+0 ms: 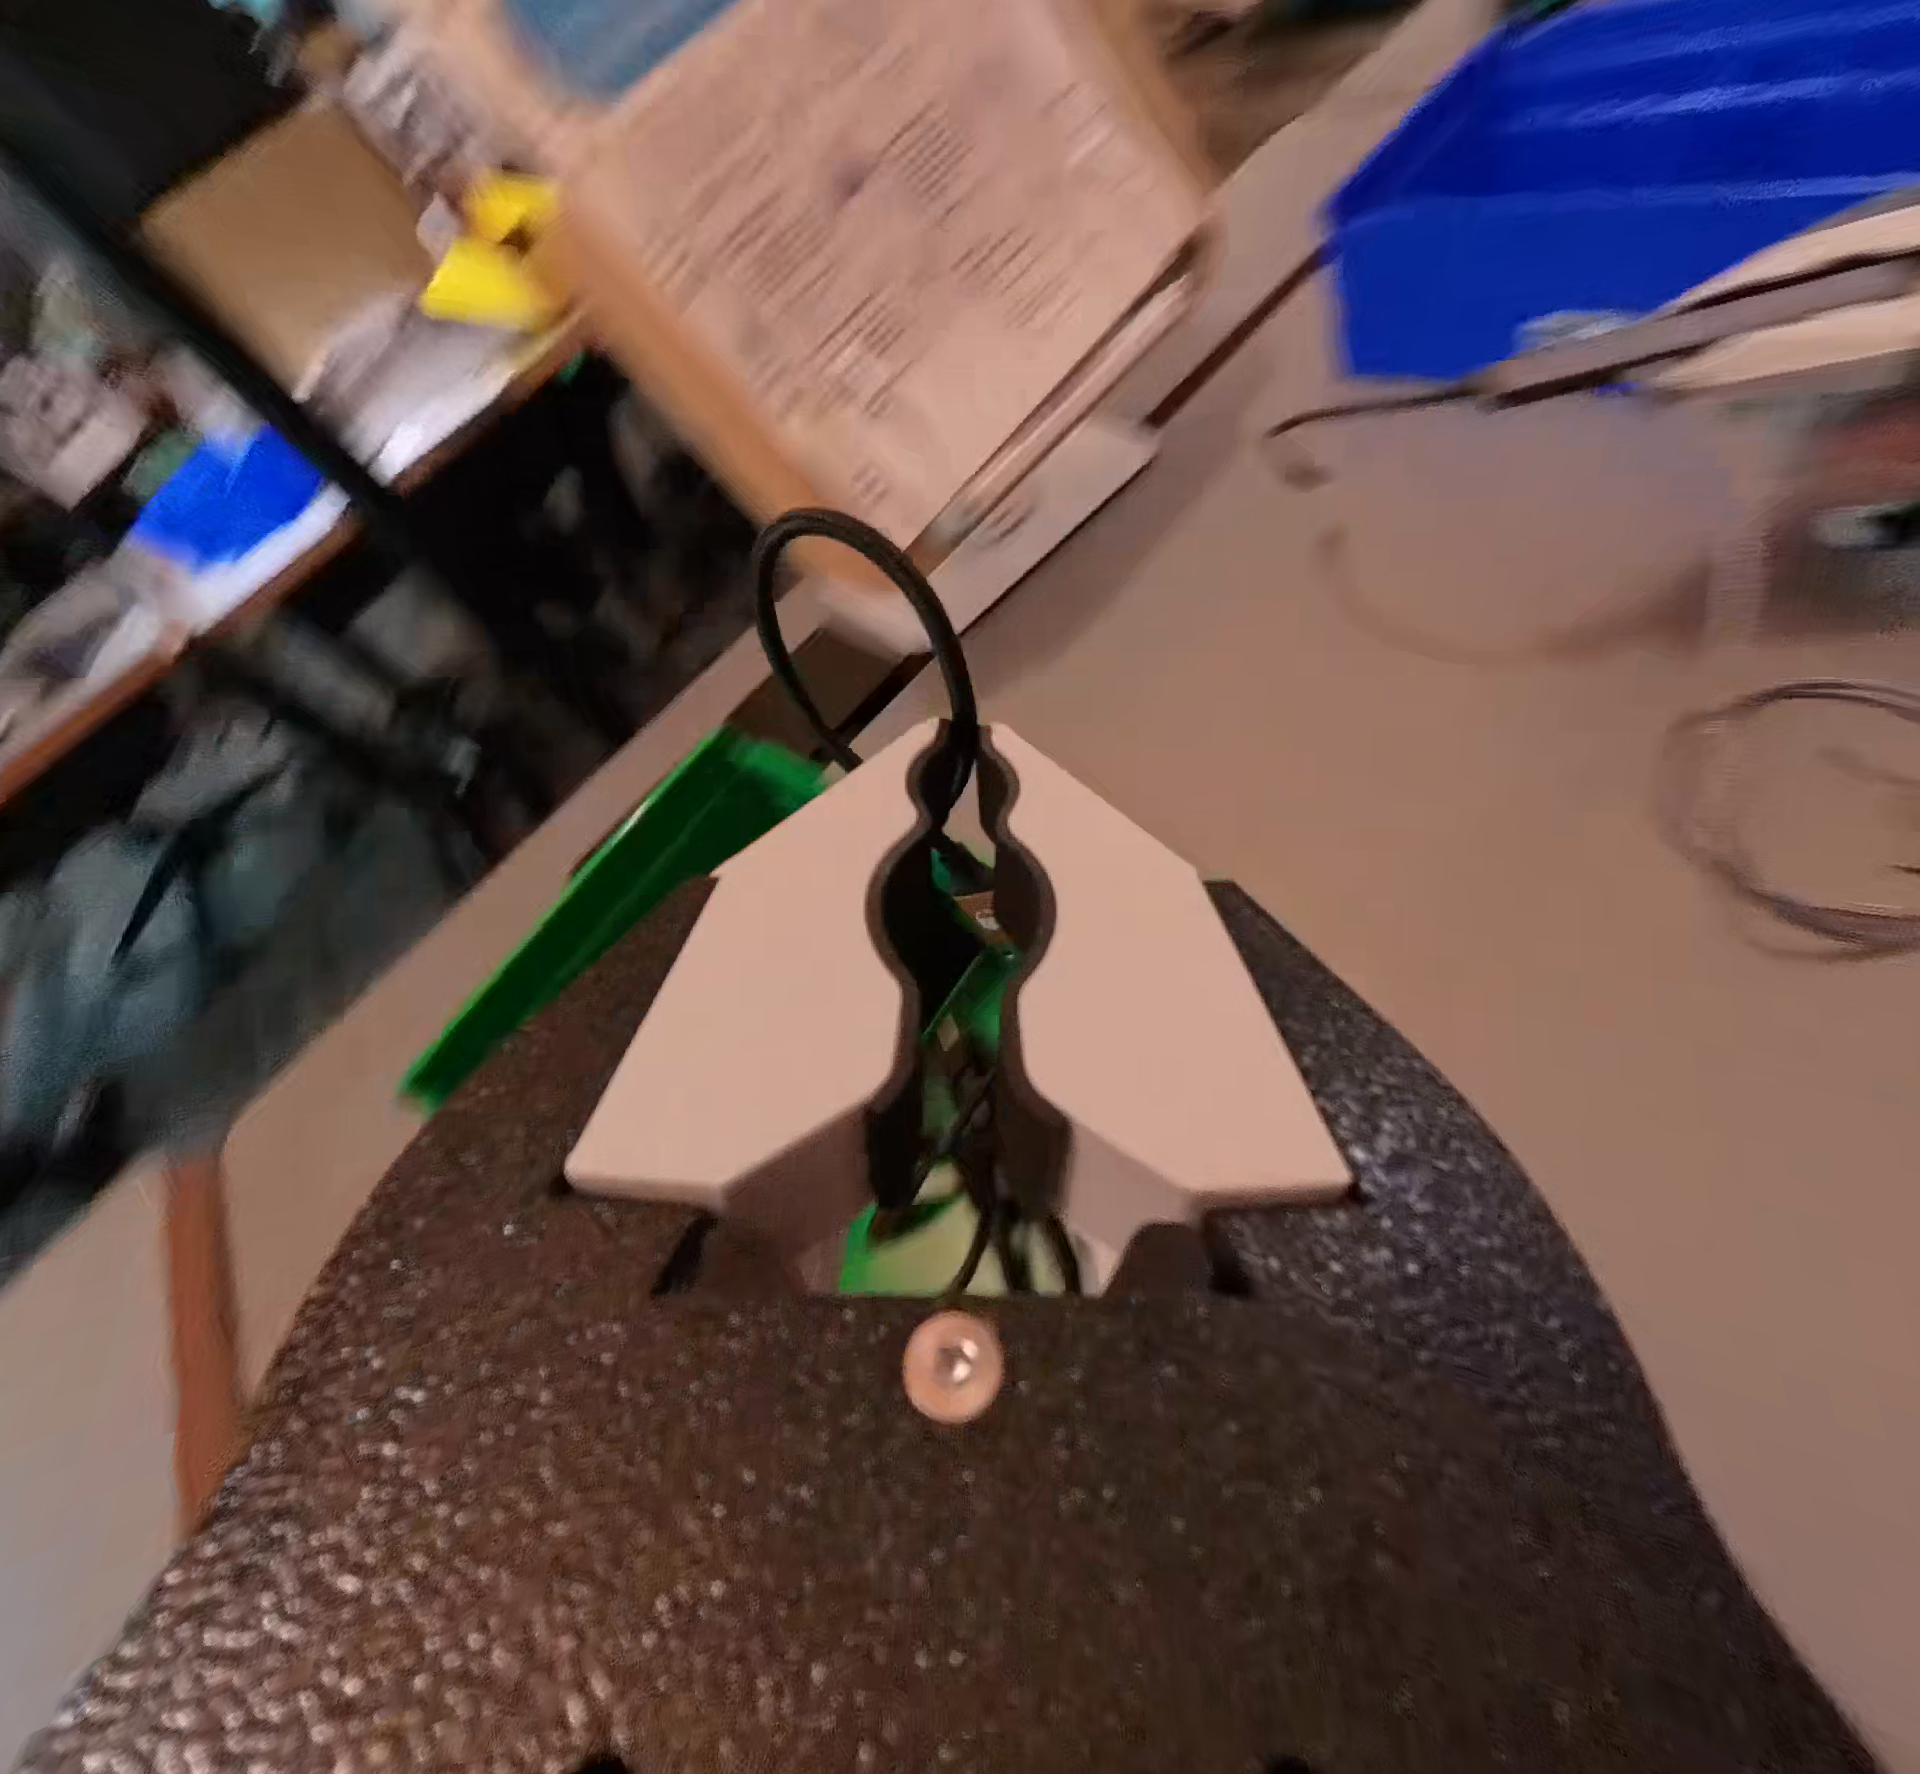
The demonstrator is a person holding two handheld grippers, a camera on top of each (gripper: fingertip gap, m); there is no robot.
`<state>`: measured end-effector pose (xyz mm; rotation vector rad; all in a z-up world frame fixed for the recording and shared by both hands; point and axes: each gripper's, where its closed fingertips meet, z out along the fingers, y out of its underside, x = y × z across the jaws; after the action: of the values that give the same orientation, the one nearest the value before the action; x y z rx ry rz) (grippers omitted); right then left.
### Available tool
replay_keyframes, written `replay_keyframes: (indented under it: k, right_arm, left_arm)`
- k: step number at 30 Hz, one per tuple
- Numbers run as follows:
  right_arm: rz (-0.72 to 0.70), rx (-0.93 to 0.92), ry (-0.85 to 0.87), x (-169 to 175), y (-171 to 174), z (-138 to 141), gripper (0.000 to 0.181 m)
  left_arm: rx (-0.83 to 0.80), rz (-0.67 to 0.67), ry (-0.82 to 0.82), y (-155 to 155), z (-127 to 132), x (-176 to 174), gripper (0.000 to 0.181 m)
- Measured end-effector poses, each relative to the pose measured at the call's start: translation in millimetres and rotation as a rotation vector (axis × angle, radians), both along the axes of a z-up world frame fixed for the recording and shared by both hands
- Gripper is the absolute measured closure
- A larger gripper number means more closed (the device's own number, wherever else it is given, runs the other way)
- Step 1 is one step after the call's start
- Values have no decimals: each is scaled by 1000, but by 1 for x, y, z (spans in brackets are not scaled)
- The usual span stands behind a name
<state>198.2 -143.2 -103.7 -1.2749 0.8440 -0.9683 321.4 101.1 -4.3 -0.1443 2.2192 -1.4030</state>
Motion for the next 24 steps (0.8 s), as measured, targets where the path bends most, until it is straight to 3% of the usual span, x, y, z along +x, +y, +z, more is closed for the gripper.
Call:
replay_keyframes:
  k: [3, 6, 9, 11, 14, 17, 21, 24]
  right_arm:
    - [-7, 21, -2, -1, -3, 2, 159]
    - [-16, 30, -7, -1, -7, 3, 159]
    - [-25, 35, -6, -2, -11, 3, 159]
    - [-29, 47, -2, -2, -13, 3, 159]
    - [-27, 59, -3, -2, -14, 4, 159]
    - [-19, 54, -1, -2, -11, 4, 159]
    - [-16, 51, -2, -2, -10, 4, 159]
    - [-15, 49, 3, -1, -10, 3, 159]
  left_arm:
    - [21, -324, -118, -45, -1, -79, 180]
    - [269, -555, -303, -72, -60, -147, 180]
    - [526, -644, -385, -71, -129, -180, 180]
    - [615, -669, -365, -61, -160, -191, 180]
    - [656, -628, -253, -35, -190, -188, 177]
    - [619, -454, -75, -1, -204, -159, 166]
    - [348, -296, 255, 9, -188, -151, 142]
    - [216, 11, 363, 13, -183, -117, 144]
